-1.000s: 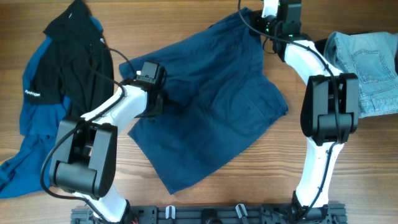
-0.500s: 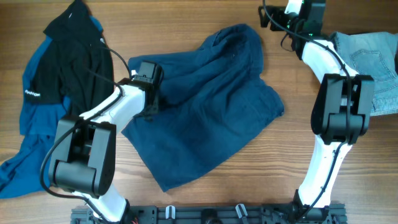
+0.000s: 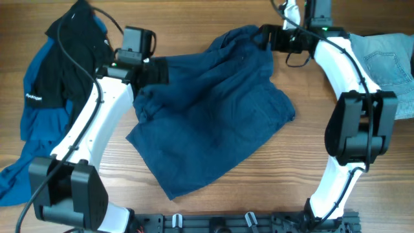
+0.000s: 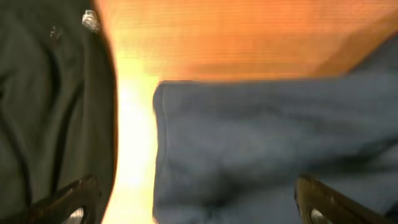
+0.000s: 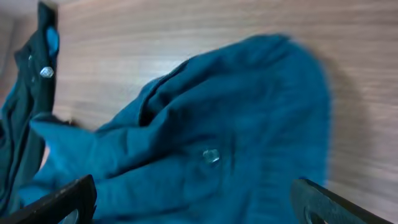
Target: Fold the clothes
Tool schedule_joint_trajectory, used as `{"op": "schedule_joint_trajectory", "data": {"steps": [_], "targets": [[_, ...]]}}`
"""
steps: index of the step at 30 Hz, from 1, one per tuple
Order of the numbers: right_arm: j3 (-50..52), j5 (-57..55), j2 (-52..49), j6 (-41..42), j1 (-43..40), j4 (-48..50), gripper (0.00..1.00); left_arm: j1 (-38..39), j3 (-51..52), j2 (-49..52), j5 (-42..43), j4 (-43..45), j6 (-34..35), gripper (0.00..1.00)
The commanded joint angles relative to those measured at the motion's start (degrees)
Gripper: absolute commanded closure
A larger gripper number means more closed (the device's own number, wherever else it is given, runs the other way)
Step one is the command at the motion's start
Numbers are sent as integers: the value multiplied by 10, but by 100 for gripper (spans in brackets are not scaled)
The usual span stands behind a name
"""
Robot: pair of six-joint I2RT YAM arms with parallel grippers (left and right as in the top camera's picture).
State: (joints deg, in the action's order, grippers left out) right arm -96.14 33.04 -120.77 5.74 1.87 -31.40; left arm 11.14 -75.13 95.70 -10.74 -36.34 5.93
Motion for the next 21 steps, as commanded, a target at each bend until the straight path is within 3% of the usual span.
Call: {"op": "schedule_joint_trajectory", "data": {"steps": [1, 6, 12, 15, 17, 18, 19, 20, 21], "targets": [[-6, 16, 8, -13, 9, -18, 0, -63, -2, 41, 86, 56, -88, 0], [-6, 15, 8, -24, 9, -47, 1, -141, -2, 117, 282, 135, -167, 0], [-6, 13, 8, -27, 9, -60, 0, -145, -2, 192, 372, 200, -193, 2], [-6, 9, 8, -28, 9, -60, 0, -144, -2, 209, 401, 221, -192, 10], [-6, 4, 8, -27, 9, -60, 0, -144, -2, 215, 401, 231, -192, 28], [-6, 1, 8, -27, 9, -60, 1, -144, -2, 215, 400, 235, -192, 58], [-6, 0, 8, -27, 9, -60, 1, -145, -2, 215, 400, 240, -192, 74], [-6, -2, 8, -28, 9, -59, 0, -146, -2, 215, 399, 248, -190, 84], [-6, -2, 8, -28, 9, -59, 1, -147, -2, 215, 393, 260, -183, 86]]}}
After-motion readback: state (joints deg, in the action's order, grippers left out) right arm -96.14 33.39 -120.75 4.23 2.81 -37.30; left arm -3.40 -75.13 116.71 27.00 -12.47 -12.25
